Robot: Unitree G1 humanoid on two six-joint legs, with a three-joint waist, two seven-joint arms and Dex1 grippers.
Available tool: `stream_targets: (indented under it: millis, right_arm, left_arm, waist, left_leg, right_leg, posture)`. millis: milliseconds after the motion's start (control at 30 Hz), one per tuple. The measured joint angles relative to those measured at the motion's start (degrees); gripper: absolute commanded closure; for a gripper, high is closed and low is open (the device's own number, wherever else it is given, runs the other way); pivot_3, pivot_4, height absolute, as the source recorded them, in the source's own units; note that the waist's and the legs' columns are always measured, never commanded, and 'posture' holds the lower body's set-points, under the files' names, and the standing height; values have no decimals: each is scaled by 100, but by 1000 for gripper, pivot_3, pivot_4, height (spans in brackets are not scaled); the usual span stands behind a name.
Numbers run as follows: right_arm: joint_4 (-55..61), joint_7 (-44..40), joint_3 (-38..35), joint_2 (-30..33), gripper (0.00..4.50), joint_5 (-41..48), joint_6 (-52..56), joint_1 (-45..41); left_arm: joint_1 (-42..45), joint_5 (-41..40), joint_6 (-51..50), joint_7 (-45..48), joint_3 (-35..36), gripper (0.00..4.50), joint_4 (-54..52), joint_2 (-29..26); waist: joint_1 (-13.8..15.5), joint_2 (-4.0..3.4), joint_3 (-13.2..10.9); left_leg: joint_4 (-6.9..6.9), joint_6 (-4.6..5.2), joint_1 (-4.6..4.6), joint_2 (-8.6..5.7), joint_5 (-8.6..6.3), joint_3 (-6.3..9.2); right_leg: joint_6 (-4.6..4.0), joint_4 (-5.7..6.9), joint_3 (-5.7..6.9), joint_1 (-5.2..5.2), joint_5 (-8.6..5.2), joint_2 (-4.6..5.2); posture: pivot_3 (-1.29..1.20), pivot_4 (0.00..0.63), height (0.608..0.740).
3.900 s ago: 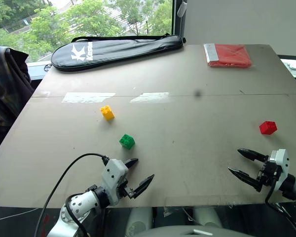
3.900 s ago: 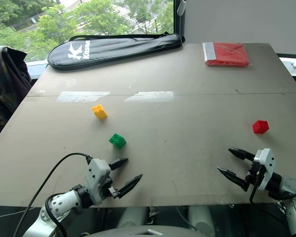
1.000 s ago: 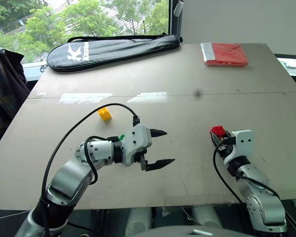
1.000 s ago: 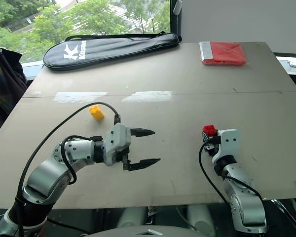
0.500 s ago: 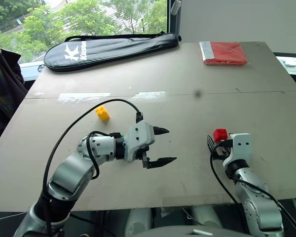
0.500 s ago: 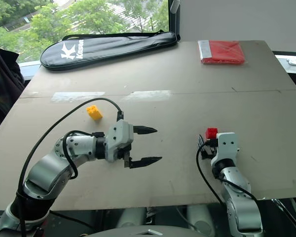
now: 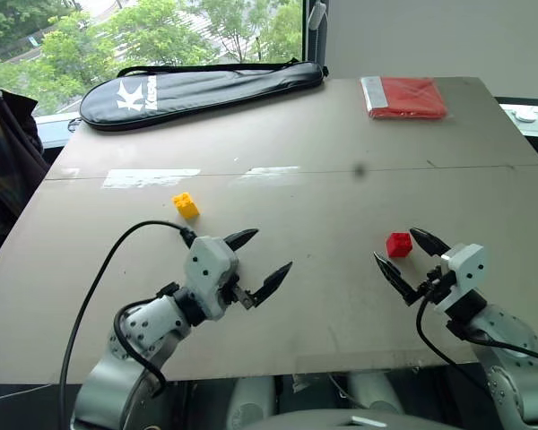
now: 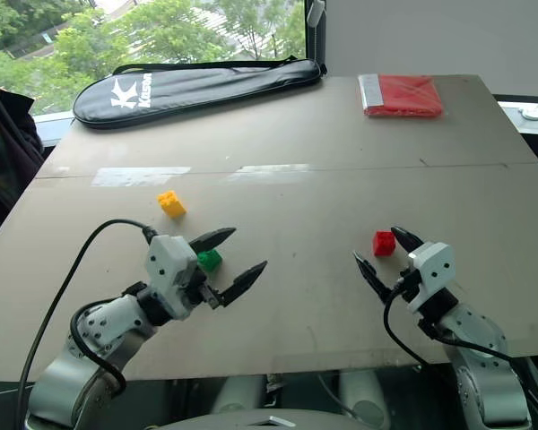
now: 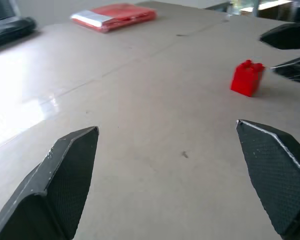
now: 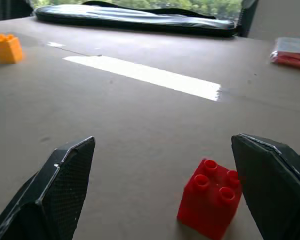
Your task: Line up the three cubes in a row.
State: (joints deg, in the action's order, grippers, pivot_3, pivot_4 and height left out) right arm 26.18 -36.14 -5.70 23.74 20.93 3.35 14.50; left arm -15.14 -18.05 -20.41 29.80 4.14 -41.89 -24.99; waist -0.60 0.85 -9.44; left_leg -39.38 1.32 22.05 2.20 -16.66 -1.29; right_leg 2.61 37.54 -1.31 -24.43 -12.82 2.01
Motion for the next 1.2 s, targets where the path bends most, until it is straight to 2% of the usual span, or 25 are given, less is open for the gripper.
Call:
stream_targets:
  millis: [133,300,400,833,933,1100,1200]
  right_arm:
    - [-132,-561,-9,266,12,327,-85,30]
    - [-151,-1593,41,651,12,933,-123,207]
    - [-152,-1873,80,798,12,880,-241,260]
    - [-132,-1840,158,733,12,628,-451,484]
    - [-23,-1828,217,719,0,619,-497,594]
    - [7,-1782,250,704,0,618,-521,656]
    - [7,-1731,248,704,0,618,-571,654]
  left_arm:
    - [-291,468,416,-416,186,0,134,149]
    - [-452,942,983,-755,488,0,1091,292]
    - [-327,1006,1077,-753,479,0,1448,290]
    - [59,1062,1041,-455,16,0,2114,200]
    - [162,1055,1013,-429,-28,736,2193,200]
    - [216,1052,1017,-376,-73,3140,2252,206]
    - [287,1009,1010,-357,-70,3208,2312,219]
  waist:
    - [5,3,-2]
    - [0,6,-4]
    - [20,8,-3]
    - [27,12,-1]
    - [22,12,-1]
    - [19,12,-1]
    - [22,12,-1]
  left_leg:
    - [-3,0,-27,0,0,-1]
    - [-3,0,-25,1,0,-1]
    - [-3,0,-21,0,0,-1]
    - [-3,0,-22,2,0,0]
    - [-3,0,-22,2,0,1]
    - [-3,0,-23,2,0,1]
    - [-3,0,-24,3,0,1]
  right_leg:
    - [-3,16,0,19,-1,-1]
    - [-3,17,6,18,-1,-4]
    - [-2,11,4,19,-1,-1]
    - [-2,14,6,18,-1,0]
    - [-2,13,4,18,-1,0]
    - [-2,13,3,18,-1,0]
    - [-2,15,5,18,-1,0]
  posture:
    - [0,150,708]
    - [0,150,708]
    - [0,150,708]
    - [0,150,708]
    - [0,150,708]
    - [0,150,708]
    - [0,150,708]
